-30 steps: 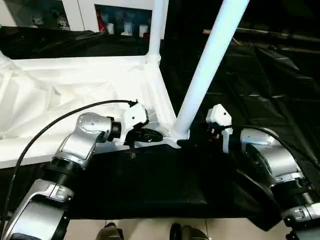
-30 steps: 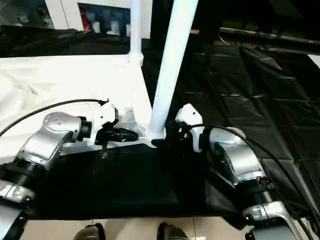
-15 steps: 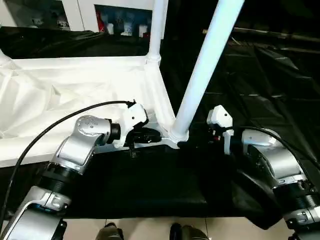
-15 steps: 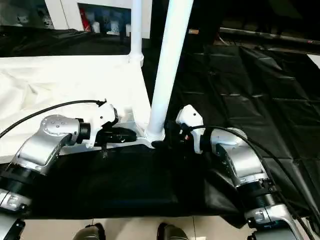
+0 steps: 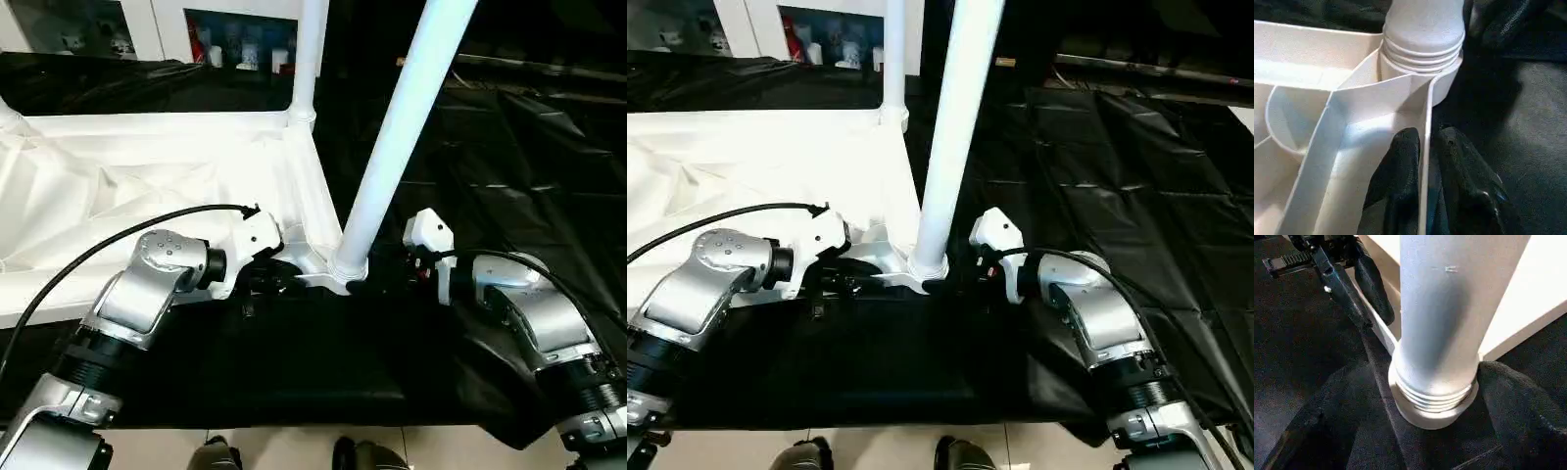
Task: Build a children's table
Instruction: Rotate leg to tighten
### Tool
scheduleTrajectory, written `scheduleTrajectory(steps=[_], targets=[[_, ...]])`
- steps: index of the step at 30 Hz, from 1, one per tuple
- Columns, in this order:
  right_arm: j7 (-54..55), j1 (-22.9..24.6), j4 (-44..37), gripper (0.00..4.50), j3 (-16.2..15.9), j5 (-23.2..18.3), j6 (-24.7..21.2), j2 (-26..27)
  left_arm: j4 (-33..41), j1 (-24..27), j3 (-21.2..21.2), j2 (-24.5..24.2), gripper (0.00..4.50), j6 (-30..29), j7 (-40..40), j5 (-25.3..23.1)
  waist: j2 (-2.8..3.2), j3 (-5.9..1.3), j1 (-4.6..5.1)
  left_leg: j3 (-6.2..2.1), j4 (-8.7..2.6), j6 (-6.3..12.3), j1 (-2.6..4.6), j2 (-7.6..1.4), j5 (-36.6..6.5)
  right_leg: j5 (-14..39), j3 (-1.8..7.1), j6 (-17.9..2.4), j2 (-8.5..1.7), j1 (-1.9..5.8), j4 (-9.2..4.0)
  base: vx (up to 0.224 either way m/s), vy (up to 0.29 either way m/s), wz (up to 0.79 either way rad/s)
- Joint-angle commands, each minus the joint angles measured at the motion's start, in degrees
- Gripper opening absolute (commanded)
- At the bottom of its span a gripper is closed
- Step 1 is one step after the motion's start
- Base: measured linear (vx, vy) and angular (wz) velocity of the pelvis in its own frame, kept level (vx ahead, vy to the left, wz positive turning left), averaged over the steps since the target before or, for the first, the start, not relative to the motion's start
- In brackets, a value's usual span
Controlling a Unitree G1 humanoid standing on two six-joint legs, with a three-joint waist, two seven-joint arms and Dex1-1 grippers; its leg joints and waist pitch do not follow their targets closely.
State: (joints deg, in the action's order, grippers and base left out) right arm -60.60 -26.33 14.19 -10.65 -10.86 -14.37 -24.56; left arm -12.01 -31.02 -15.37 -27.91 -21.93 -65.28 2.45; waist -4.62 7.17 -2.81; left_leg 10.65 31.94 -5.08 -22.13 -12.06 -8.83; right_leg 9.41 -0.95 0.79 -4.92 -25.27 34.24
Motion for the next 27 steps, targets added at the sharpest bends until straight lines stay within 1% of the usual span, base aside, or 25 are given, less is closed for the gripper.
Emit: scheduleTrajectory(steps=[1,6,8,10,12,13,14,16,17,19,20,24,27], targets=[[-1.0,0.6,-0.5,3.8,-0.8,0.2,-0.2,-0.4,-0.8,0.5,-1.8,-0.4,0.85,0.3,0.4,-1.6,0.23,-3.96,-0.41,0.53,-2.77,4.95,0.98,-0.46,-7.7,4.9,1.13,-14.4,-1.5,3.45,-2.61,0.0,0.0,0.0],[-1.1,0.4,-0.3,3.8,-1.0,0.2,-0.1,-0.5,-1.7,0.2,-3.6,-1.6,0.85,1.9,-0.1,-3.2,0.38,-3.93,-0.4,0.46,-2.8,4.25,0.97,-0.44,-8.8,6.7,1.17,-13.6,-1.49,3.36,-2.72,0.0,0.0,0.0],[-1.2,0.4,-0.3,3.8,-1.0,0.2,-0.1,-0.6,-2.0,0.1,-3.9,-1.7,0.85,2.3,-0.3,-3.6,0.44,-3.95,-0.4,0.44,-2.77,4.09,0.97,-0.42,-8.9,6.4,1.18,-13.6,-1.46,3.36,-2.67,0.0,0.0,0.0],[-1.2,0.5,-0.5,3.8,-0.9,0.1,-0.2,-0.7,-2.1,-0.1,-3.8,-1.5,0.56,2.2,-0.3,-3.3,0.44,-3.94,-0.38,0.44,-2.75,3.98,0.96,-0.41,-9.0,6.3,1.18,-13.7,-1.45,3.36,-2.63,0.0,0.0,0.0],[-1.3,0.6,-0.5,3.8,-0.9,0.1,-0.2,-0.7,-2.2,-0.2,-3.7,-1.5,0.56,2.1,-0.2,-3.2,0.43,-3.92,-0.38,0.45,-2.73,3.87,0.94,-0.39,-9.1,6.1,1.19,-13.8,-1.42,3.35,-2.6,0.0,0.0,0.0],[-1.3,0.6,-0.4,3.8,-0.9,0.1,-0.1,-0.8,-2.4,-0.3,-3.7,-1.4,0.39,2.1,-0.3,-3.0,0.44,-3.92,-0.4,0.44,-2.73,3.89,0.97,-0.39,-9.2,6.2,1.18,-13.8,-1.42,3.35,-2.62,0.0,0.0,0.0],[-1.3,0.6,-0.4,3.8,-0.9,0.1,-0.1,-0.8,-2.5,-0.4,-3.8,-1.4,0.39,2.2,-0.4,-3.1,0.52,-3.86,-0.39,0.44,-2.74,3.91,0.96,-0.38,-9.2,6.0,1.18,-13.9,-1.39,3.32,-2.62,0.0,0.0,0.0],[-1.3,0.6,-0.4,3.8,-0.9,0.1,-0.1,-0.8,-2.5,-0.4,-3.8,-1.5,0.16,2.3,-0.5,-3.0,0.45,-3.86,-0.4,0.46,-2.72,3.96,0.98,-0.38,-9.3,5.9,1.18,-14.0,-1.38,3.32,-2.63,0.0,0.0,0.0],[-1.3,0.7,-0.4,3.8,-0.9,0.1,-0.1,-0.8,-2.7,-0.5,-3.8,-1.5,0.06,2.4,-0.6,-2.9,0.52,-3.86,-0.43,0.44,-2.72,4.03,1.0,-0.37,-9.1,5.6,1.17,-14.1,-1.38,3.33,-2.58,0.0,0.0,0.0],[-1.4,0.6,-0.4,3.8,-1.0,0.1,-0.1,-0.8,-2.9,-0.6,-3.9,-1.5,0.06,2.6,-0.8,-2.8,0.48,-3.86,-0.43,0.44,-2.71,4.1,0.98,-0.37,-9.0,5.4,1.17,-14.2,-1.39,3.36,-2.57,0.0,0.0,0.0],[-1.5,0.5,-0.3,3.8,-1.2,0.2,-0.1,-0.7,-3.4,-0.8,-4.0,-1.5,0.06,3.2,-1.3,-2.6,0.42,-3.7,-0.44,0.45,-2.74,4.14,0.93,-0.34,-9.2,5.8,1.17,-14.1,-1.38,3.3,-2.65,0.0,0.0,0.0],[-1.0,0.1,0.5,3.8,-1.5,0.8,0.8,-0.3,-3.9,-0.9,-4.5,-1.6,0.06,4.0,-2.3,-2.6,0.43,-3.63,-0.41,0.38,-2.86,3.61,0.99,-0.39,-10.5,8.0,1.17,-13.6,-1.48,3.24,-2.83,0.0,0.0,0.0],[0.5,-0.9,2.2,3.8,-1.6,1.8,1.9,0.7,-4.2,-0.8,-5.2,-1.5,0.06,5.2,-3.0,-2.7,0.47,-3.61,-0.36,0.33,-2.91,3.31,0.93,-0.4,-10.8,8.7,1.18,-13.4,-1.53,3.17,-2.88,0.0,0.0,0.0]])
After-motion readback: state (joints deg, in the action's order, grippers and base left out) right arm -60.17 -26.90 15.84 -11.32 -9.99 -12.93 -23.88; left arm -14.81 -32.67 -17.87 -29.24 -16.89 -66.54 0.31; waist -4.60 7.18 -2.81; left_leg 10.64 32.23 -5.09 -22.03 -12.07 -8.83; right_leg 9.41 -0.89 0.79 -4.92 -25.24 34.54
